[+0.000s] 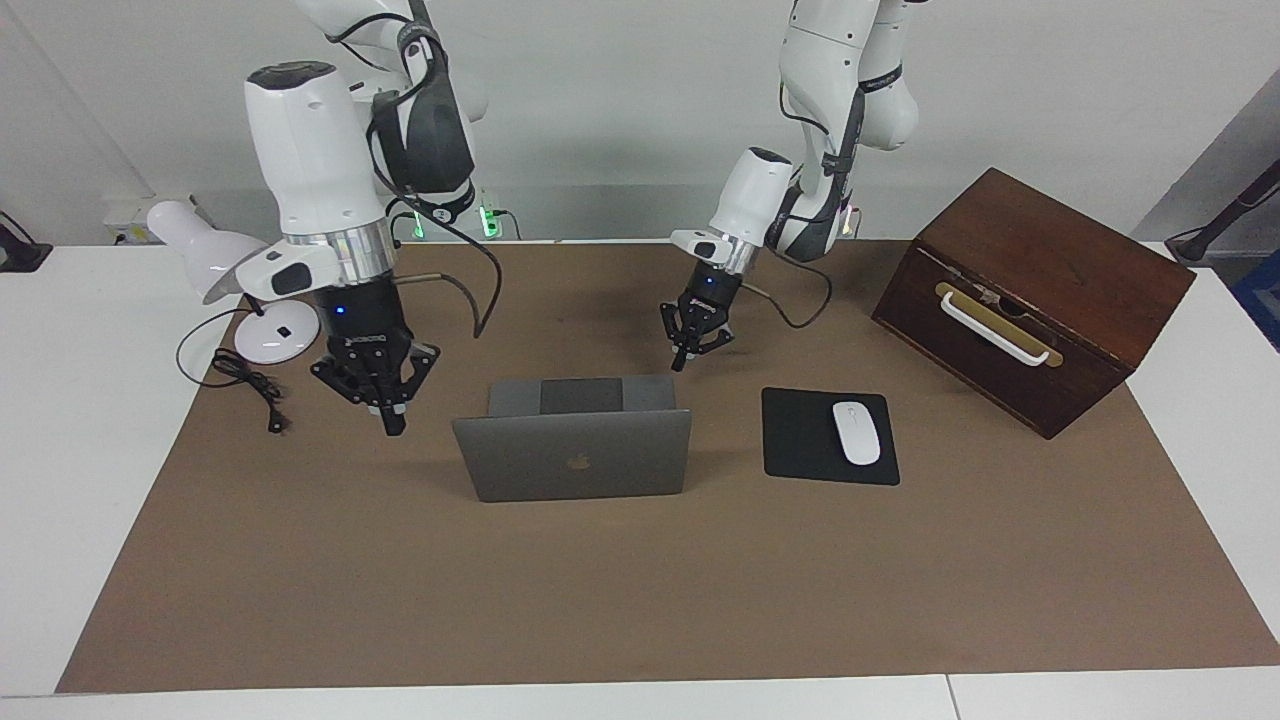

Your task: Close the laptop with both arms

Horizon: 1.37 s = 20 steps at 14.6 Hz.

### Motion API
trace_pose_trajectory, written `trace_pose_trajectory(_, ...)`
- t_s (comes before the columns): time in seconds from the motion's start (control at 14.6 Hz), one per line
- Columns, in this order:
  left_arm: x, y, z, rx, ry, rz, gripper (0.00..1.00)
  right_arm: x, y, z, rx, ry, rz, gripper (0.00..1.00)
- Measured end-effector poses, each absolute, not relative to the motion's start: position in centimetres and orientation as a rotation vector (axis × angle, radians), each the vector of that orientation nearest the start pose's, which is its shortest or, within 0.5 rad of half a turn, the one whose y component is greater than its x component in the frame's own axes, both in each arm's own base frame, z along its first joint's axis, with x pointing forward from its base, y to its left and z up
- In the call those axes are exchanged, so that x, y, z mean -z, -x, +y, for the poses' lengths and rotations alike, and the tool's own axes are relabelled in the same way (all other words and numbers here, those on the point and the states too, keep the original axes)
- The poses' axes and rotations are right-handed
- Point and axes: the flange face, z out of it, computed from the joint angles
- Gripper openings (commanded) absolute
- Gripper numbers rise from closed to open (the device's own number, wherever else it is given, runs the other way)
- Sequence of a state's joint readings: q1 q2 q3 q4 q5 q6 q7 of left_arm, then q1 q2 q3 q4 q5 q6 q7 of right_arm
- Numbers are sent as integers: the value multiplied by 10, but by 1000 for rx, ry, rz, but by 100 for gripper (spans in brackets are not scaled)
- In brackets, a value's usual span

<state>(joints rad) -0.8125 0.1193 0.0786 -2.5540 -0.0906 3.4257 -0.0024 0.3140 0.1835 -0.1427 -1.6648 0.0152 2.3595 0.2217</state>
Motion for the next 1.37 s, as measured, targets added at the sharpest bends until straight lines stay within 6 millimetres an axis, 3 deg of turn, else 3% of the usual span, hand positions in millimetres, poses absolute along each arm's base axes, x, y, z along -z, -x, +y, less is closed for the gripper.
trace_pose_trajectory(0.21,-302,-383,-339,1182,3026,1022,0,-552,-647,166,779,2902,114,0)
trace_pose_trajectory(0.41,-286,-385,-341,1169,3021,1025,0,-558,-630,224,760,2839,172,0)
trace_pose_trajectory(0.55,-280,-385,-342,1154,3021,1027,0,-559,-623,246,751,2807,213,0)
trace_pose_trajectory(0.75,-270,-381,-349,1126,3018,1056,0,-544,-623,264,737,2791,254,0)
trace_pose_trajectory(0.96,-268,-380,-351,1126,3016,1066,0,-512,-627,286,726,2813,217,0)
trace_pose_trajectory(1.09,-268,-380,-351,1126,3016,1066,0,-497,-631,288,754,2864,165,0)
trace_pose_trajectory(1.37,-268,-380,-351,1126,3016,1066,0,-490,-632,284,752,2947,64,0)
